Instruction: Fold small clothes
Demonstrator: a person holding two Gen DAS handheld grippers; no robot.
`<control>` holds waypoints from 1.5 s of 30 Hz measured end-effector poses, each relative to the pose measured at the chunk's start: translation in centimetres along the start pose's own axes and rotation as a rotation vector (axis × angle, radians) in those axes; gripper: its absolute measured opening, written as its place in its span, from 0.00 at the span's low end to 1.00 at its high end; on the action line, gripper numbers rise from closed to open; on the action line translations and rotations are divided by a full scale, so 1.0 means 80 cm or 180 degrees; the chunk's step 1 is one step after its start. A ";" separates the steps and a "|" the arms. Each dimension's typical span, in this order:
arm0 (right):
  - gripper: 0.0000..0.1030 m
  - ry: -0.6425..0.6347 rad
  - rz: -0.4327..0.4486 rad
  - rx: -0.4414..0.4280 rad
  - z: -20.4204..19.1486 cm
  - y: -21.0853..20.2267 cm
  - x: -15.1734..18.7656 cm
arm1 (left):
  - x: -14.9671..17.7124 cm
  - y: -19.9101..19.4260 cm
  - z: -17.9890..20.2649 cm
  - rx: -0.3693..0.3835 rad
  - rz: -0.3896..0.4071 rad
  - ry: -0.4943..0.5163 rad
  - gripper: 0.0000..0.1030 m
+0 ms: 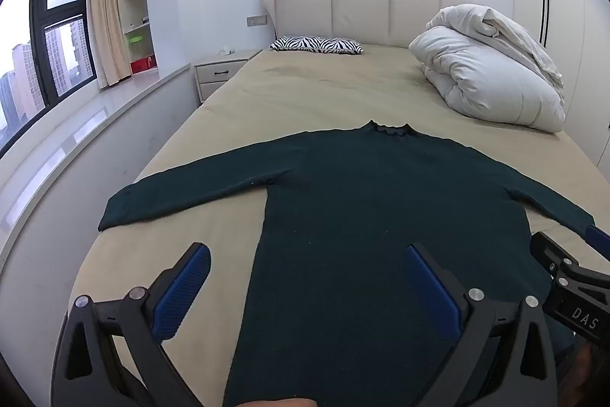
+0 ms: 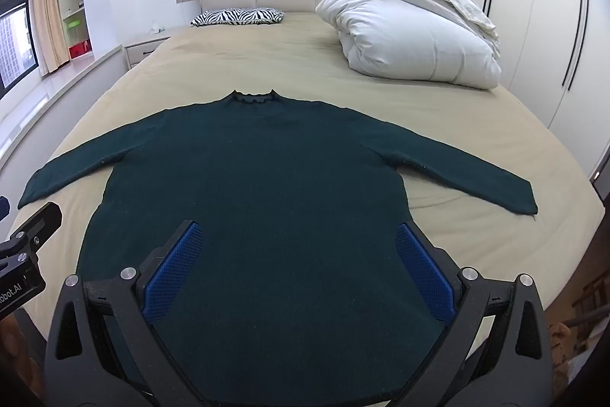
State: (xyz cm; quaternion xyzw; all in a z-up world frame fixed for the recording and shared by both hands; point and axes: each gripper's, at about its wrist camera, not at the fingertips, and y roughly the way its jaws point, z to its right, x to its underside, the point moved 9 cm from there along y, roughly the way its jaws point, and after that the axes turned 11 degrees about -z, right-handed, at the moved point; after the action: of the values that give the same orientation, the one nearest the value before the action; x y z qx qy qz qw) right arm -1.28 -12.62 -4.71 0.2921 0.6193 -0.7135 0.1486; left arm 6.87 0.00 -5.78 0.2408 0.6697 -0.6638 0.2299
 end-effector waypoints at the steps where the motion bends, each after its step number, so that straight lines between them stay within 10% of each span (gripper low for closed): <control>1: 1.00 0.0005 0.0000 -0.0002 0.000 0.000 0.000 | 0.000 0.000 0.000 0.0004 0.0009 -0.0002 1.00; 45: 1.00 0.0005 -0.0015 -0.0005 0.000 0.007 0.005 | 0.000 -0.001 0.000 0.0001 -0.0001 -0.0001 1.00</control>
State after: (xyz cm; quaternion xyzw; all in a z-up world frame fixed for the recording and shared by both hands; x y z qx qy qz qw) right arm -1.27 -12.69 -5.36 0.2911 0.6207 -0.7131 0.1467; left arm 6.82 0.03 -5.70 0.2407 0.6697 -0.6639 0.2299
